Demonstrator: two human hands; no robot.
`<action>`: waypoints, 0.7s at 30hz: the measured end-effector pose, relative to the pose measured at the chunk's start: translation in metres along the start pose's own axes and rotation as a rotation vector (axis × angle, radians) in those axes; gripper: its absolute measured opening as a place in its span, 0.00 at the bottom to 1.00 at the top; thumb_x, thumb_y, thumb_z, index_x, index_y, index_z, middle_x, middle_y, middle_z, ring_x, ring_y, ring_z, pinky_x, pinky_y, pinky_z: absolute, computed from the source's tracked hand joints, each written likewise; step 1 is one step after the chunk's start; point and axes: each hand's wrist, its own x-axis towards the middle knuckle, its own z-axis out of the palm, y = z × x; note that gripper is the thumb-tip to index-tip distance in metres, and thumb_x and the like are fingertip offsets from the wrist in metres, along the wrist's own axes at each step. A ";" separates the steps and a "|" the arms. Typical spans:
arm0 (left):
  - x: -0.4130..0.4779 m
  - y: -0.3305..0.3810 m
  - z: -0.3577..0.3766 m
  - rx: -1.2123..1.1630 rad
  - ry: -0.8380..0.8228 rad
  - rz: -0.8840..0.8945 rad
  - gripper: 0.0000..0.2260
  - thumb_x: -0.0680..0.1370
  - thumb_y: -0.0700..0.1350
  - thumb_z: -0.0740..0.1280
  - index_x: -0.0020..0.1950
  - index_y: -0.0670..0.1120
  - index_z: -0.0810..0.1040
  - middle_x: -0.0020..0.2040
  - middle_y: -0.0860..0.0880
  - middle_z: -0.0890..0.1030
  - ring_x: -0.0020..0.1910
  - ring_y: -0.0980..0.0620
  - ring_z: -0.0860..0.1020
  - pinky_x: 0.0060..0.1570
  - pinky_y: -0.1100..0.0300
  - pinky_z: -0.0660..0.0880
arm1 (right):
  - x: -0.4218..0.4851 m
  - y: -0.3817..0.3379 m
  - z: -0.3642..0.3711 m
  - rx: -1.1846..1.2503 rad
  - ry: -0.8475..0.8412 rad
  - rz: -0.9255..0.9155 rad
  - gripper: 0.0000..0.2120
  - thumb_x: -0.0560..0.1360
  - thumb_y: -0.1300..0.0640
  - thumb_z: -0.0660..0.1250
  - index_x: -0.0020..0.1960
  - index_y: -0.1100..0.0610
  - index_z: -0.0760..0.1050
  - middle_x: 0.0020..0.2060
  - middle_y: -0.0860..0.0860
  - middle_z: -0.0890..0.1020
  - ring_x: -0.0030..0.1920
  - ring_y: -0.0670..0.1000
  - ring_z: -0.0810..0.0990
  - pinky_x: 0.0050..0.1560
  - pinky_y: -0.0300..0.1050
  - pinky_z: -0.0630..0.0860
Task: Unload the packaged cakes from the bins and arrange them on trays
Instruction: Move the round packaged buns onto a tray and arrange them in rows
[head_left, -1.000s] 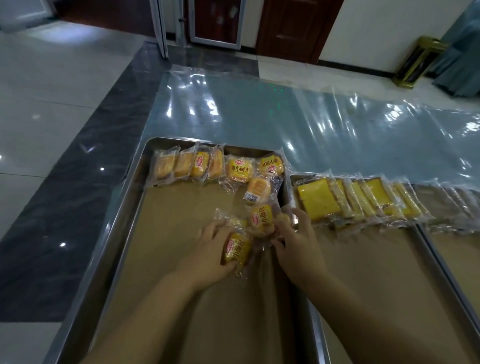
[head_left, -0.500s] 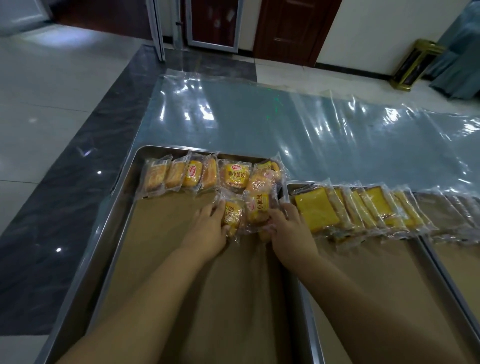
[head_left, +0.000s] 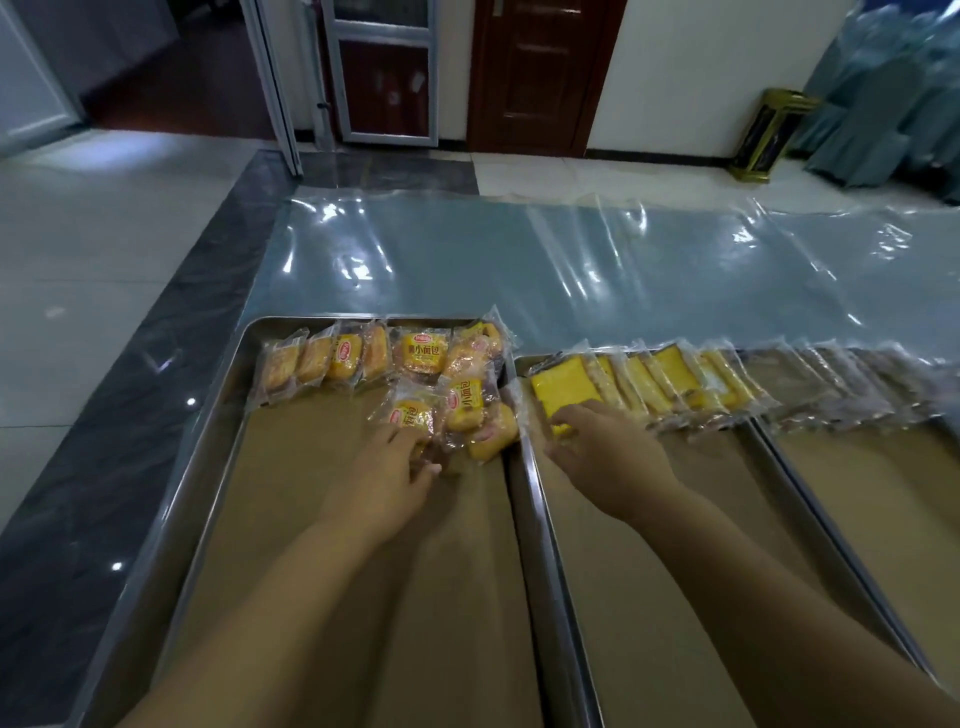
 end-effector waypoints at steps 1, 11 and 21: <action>-0.004 0.010 -0.002 0.036 0.006 0.040 0.14 0.77 0.52 0.65 0.60 0.50 0.74 0.57 0.51 0.73 0.52 0.52 0.73 0.45 0.59 0.70 | -0.008 0.007 -0.008 -0.001 -0.003 0.002 0.16 0.75 0.47 0.65 0.59 0.52 0.76 0.53 0.51 0.78 0.52 0.53 0.75 0.46 0.45 0.72; -0.054 0.153 0.016 0.203 0.055 0.290 0.14 0.77 0.56 0.63 0.59 0.52 0.75 0.56 0.53 0.76 0.53 0.53 0.74 0.45 0.57 0.72 | -0.112 0.124 -0.087 -0.036 -0.065 0.095 0.18 0.74 0.43 0.65 0.62 0.49 0.73 0.56 0.48 0.79 0.54 0.49 0.76 0.52 0.46 0.74; -0.111 0.340 0.104 0.107 0.030 0.328 0.13 0.76 0.55 0.65 0.58 0.51 0.76 0.53 0.53 0.77 0.50 0.55 0.74 0.43 0.66 0.69 | -0.226 0.273 -0.161 -0.015 0.005 0.112 0.18 0.73 0.40 0.64 0.60 0.46 0.72 0.53 0.45 0.78 0.47 0.46 0.76 0.43 0.43 0.73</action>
